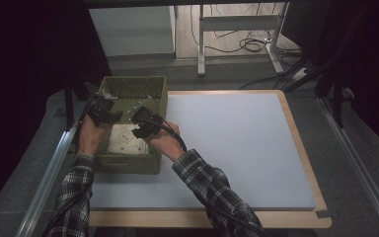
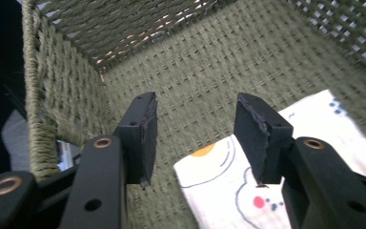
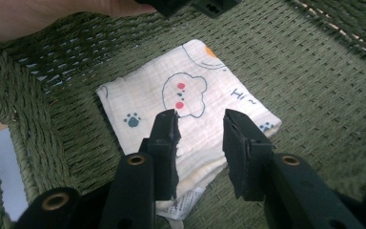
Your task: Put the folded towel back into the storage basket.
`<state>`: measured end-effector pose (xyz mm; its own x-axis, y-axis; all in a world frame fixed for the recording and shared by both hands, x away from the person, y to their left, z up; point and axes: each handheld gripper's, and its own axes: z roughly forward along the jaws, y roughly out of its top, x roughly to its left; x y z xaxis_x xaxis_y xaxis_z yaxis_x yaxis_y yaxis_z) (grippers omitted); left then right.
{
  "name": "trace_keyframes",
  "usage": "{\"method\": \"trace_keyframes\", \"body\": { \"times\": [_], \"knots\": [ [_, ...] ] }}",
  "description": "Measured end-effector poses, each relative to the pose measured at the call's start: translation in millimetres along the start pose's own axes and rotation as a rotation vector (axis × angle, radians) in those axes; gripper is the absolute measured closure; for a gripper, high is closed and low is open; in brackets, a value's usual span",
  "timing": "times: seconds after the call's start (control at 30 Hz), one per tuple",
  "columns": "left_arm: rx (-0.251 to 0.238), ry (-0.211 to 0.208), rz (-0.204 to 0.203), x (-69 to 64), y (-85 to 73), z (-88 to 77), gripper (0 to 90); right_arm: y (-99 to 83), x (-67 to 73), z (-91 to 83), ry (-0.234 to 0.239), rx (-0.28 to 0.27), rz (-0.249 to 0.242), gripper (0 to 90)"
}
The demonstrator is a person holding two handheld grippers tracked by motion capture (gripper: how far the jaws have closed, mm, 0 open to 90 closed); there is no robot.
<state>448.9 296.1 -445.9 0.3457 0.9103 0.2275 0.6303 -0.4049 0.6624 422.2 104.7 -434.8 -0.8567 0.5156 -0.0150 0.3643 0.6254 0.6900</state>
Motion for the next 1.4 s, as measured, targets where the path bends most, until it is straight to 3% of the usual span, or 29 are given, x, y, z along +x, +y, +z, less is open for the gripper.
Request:
{"method": "trace_keyframes", "body": {
  "times": [0.47, 0.7, 1.07, 1.4],
  "knots": [
    [-0.041, -0.067, -0.075, -2.4, -1.8, -5.7, 33.1, -13.1, -6.9, -17.1, 0.015, -0.053, -0.011, 46.9],
    [-0.062, -0.062, -0.070, -3.7, -3.7, -6.3, 24.9, -18.3, -8.2, -25.3, 0.027, -0.071, -0.019, 41.9],
    [-0.082, -0.092, -0.092, -8.1, -0.7, -11.9, 14.0, -26.3, -6.8, -41.4, 0.053, -0.070, -0.049, 32.6],
    [-0.128, -0.166, -0.141, -14.0, 1.0, -23.1, 7.1, -35.7, -13.8, -60.6, 0.050, -0.094, -0.041, 22.4]
  ]
}}
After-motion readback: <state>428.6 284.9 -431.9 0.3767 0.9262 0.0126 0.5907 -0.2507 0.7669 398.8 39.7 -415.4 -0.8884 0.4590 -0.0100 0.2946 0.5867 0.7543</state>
